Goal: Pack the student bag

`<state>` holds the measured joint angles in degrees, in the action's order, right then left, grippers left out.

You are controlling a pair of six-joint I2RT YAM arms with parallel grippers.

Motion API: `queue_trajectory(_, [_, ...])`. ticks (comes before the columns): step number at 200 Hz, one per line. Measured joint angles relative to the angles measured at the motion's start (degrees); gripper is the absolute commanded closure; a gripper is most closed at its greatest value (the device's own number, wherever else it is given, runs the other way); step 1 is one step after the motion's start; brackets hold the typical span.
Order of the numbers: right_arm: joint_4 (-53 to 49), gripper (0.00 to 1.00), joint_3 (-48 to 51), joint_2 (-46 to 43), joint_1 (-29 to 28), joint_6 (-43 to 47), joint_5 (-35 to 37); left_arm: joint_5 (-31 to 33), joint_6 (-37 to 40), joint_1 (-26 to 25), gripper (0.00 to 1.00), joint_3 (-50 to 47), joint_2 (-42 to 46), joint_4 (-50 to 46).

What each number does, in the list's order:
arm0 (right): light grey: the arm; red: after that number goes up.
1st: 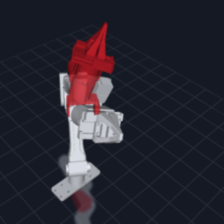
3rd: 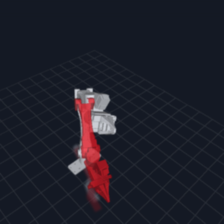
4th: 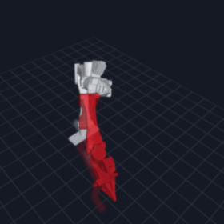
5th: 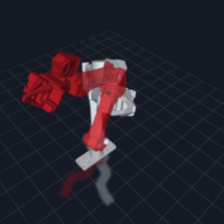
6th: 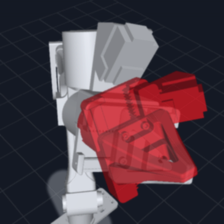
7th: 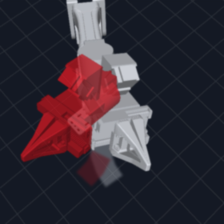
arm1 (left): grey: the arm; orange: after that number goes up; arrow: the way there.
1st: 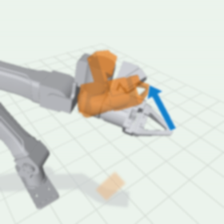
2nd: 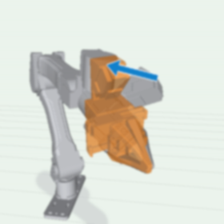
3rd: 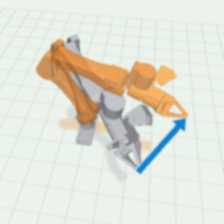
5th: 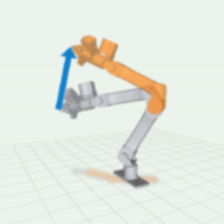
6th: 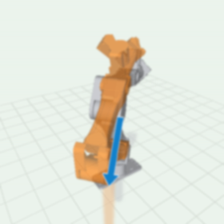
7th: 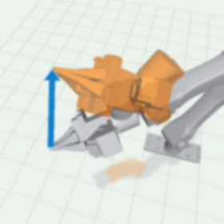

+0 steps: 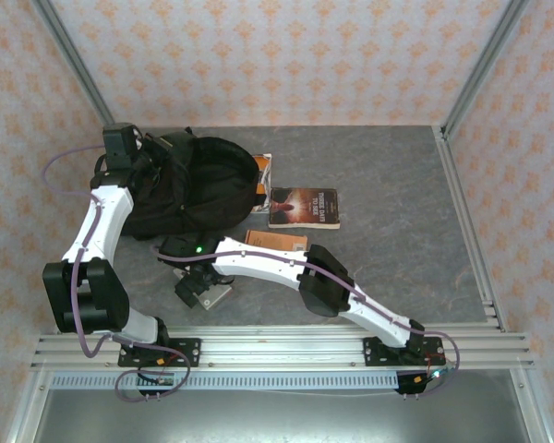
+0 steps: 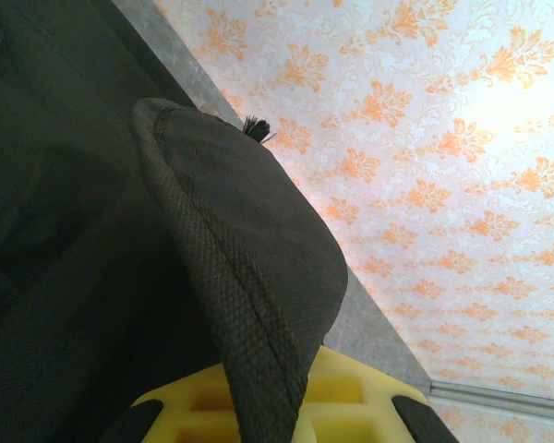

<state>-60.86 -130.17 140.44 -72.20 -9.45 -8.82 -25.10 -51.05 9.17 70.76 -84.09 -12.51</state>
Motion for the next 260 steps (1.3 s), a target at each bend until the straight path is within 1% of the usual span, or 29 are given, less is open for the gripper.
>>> queue_trajectory(53, [0.0,0.01,0.0,0.4,0.0,-0.1,0.9,0.0,-0.1,0.2,1.0,0.0,0.0,0.0])
queue_trajectory(100, [-0.4,0.01,-0.1,4.1,-0.2,-0.3,1.9,-0.2,-0.2,0.3,1.0,0.0,0.0,0.2])
queue_trajectory(124, [-0.5,0.0,-0.8,4.2,-0.5,-0.6,2.4,-0.3,-0.2,0.3,1.0,0.0,0.0,0.3])
queue_trajectory(144, [-0.2,0.09,-0.6,4.2,-0.7,-1.0,2.8,-0.4,-0.2,0.3,1.0,0.0,0.0,0.3])
queue_trajectory(156, [0.8,0.11,0.5,3.5,-0.8,-1.1,2.8,-0.4,-0.2,0.3,1.0,0.0,0.0,0.4])
queue_trajectory(185, [2.1,0.12,6.9,-1.1,-1.0,-1.5,5.2,-0.6,-0.1,0.3,1.0,0.0,0.0,0.4])
queue_trajectory(213, [3.7,0.12,13.8,-8.6,-0.9,-2.6,8.3,-1.1,-0.1,-0.3,1.0,0.0,0.0,0.4])
queue_trajectory(233, [5.2,0.12,19.7,-16.1,-0.9,-3.5,10.8,-1.3,0.0,-1.7,1.0,0.0,0.0,0.4])
queue_trajectory(260, [8.0,0.13,29.9,-28.7,0.4,-4.4,13.5,-1.3,1.3,-4.7,1.0,0.8,-0.1,-0.5])
